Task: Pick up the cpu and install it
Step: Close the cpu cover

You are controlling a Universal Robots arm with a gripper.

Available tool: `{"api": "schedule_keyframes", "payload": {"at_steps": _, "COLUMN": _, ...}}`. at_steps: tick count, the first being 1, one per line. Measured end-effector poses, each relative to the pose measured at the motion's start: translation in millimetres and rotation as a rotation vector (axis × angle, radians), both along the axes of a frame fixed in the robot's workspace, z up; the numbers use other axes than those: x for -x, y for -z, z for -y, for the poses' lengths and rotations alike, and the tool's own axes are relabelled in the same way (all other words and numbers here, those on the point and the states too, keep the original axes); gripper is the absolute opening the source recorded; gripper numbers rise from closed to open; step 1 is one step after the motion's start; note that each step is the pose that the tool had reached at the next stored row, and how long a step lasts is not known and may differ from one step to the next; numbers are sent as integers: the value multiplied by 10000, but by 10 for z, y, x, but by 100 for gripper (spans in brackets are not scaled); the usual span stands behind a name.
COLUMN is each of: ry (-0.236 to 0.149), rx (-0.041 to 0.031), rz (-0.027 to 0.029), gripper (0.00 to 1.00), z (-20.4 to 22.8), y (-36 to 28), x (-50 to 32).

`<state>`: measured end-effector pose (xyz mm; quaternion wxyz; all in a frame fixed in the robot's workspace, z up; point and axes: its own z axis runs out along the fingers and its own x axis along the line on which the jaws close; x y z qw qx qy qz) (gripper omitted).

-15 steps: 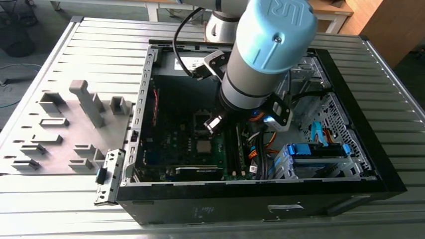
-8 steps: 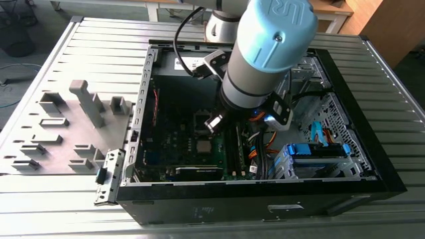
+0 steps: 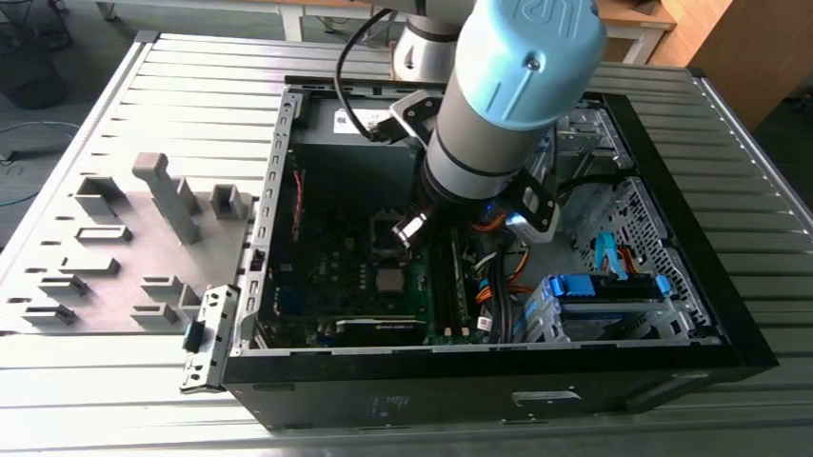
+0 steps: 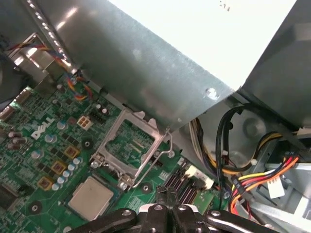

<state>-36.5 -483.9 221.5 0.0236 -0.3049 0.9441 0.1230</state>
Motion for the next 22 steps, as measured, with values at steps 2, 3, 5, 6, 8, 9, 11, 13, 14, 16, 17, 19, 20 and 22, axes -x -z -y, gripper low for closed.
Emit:
{"api": "schedule_keyframes", "payload": {"at_steps": 2, "ry": -2, "rx": 65, "rz": -53, "gripper": 11, "z": -50, "y": 1, "x": -5}}
{"api": "schedule_keyframes", "payload": {"at_steps": 3, "ry": -1, "rx": 110, "rz": -90, "gripper": 11, "z": -71, "y": 0, "x": -6}}
{"api": "schedule_keyframes", "payload": {"at_steps": 5, "ry": -1, "rx": 220, "rz": -173, "gripper": 11, "z": -116, "y": 1, "x": -9}}
{"api": "schedule_keyframes", "payload": {"at_steps": 6, "ry": -3, "rx": 286, "rz": -230, "gripper": 11, "z": -137, "y": 1, "x": -11}}
{"api": "schedule_keyframes", "payload": {"at_steps": 8, "ry": -4, "rx": 432, "rz": -370, "gripper": 11, "z": -172, "y": 4, "x": -14}}
{"api": "schedule_keyframes", "payload": {"at_steps": 9, "ry": -3, "rx": 495, "rz": -448, "gripper": 11, "z": -182, "y": 5, "x": -16}}
{"api": "schedule_keyframes", "payload": {"at_steps": 11, "ry": -1, "rx": 517, "rz": -486, "gripper": 11, "z": -185, "y": 7, "x": -16}}
{"api": "schedule_keyframes", "payload": {"at_steps": 13, "ry": -2, "rx": 518, "rz": -489, "gripper": 11, "z": -184, "y": 6, "x": -17}}
{"api": "schedule_keyframes", "payload": {"at_steps": 14, "ry": -3, "rx": 524, "rz": -491, "gripper": 11, "z": -188, "y": 6, "x": -18}}
{"api": "schedule_keyframes", "payload": {"at_steps": 16, "ry": 0, "rx": 642, "rz": -491, "gripper": 11, "z": -203, "y": 7, "x": -17}}
{"api": "schedule_keyframes", "payload": {"at_steps": 17, "ry": 2, "rx": 736, "rz": -490, "gripper": 11, "z": -213, "y": 9, "x": -17}}
{"api": "schedule_keyframes", "payload": {"at_steps": 19, "ry": 5, "rx": 855, "rz": -489, "gripper": 11, "z": -232, "y": 14, "x": -17}}
{"api": "schedule_keyframes", "payload": {"at_steps": 20, "ry": 6, "rx": 872, "rz": -490, "gripper": 11, "z": -241, "y": 18, "x": -17}}
{"api": "schedule_keyframes", "payload": {"at_steps": 22, "ry": 4, "rx": 873, "rz": -489, "gripper": 11, "z": -252, "y": 25, "x": -18}}
